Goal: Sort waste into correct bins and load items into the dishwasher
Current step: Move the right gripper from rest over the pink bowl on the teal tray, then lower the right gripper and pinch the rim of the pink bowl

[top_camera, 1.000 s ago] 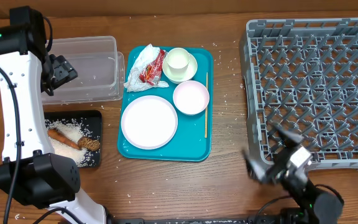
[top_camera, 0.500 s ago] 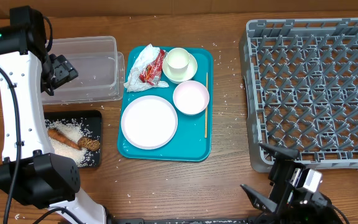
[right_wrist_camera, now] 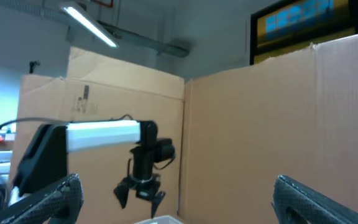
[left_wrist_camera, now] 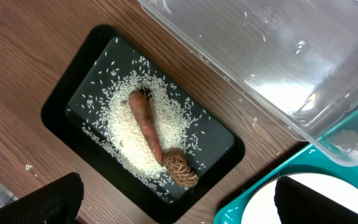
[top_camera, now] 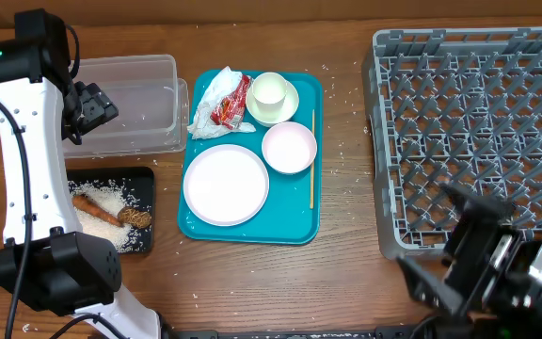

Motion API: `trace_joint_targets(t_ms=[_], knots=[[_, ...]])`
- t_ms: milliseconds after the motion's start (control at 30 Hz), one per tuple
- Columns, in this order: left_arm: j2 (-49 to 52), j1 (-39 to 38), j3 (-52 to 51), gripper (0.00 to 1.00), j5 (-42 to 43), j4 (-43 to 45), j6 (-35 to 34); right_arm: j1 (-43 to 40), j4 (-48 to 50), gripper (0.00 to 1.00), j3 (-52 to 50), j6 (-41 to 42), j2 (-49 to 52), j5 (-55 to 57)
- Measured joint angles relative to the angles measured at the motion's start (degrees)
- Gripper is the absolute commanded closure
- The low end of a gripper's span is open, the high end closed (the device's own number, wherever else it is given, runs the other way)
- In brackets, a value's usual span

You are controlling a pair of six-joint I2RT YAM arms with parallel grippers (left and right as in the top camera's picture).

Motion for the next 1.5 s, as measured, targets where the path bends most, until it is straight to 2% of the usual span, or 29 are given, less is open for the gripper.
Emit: trace_joint_targets(t_ms=[333,567,700,833,933,1067,1367,1500], knots=[[0.00,0.00,0.00,0.00,0.00,0.00,0.00,0.00,-11.67,0.00,27.58,-4.66,33.48,-19.43],[0.00,0.00,0.00,0.00,0.00,0.00,0.00,4.11,-18.23,0.00,32.06,-7.56,47.32,-24.52],[0.00,0.00,0.00,0.00,0.04,-0.04,0.00,10.12,-30.75,0.00,32.52,-13.18,51.74,-17.31],[0.00,0.00,0.00,0.00,0.00,-0.02,0.00,18.34,-43.23,0.00,32.68,-19.19,55.17,1.03],[0.00,0.00,0.00,0.00,0.00,0.00,0.00,24.39,-47.23,0.00,32.68,-21.59,57.46,13.66],[0.00,0.00,0.00,0.00,0.00,0.00,0.00,30.05,-48.09,0.00,32.68,-23.02,59.54,21.90],[0.00,0.00,0.00,0.00,0.00,0.00,0.00,35.67,-46.12,0.00,32.68,-22.67,60.46,19.80],[0.00,0.00,0.00,0.00,0.00,0.00,0.00,35.95,-42.77,0.00,32.68,-16.98,62.90,23.54]])
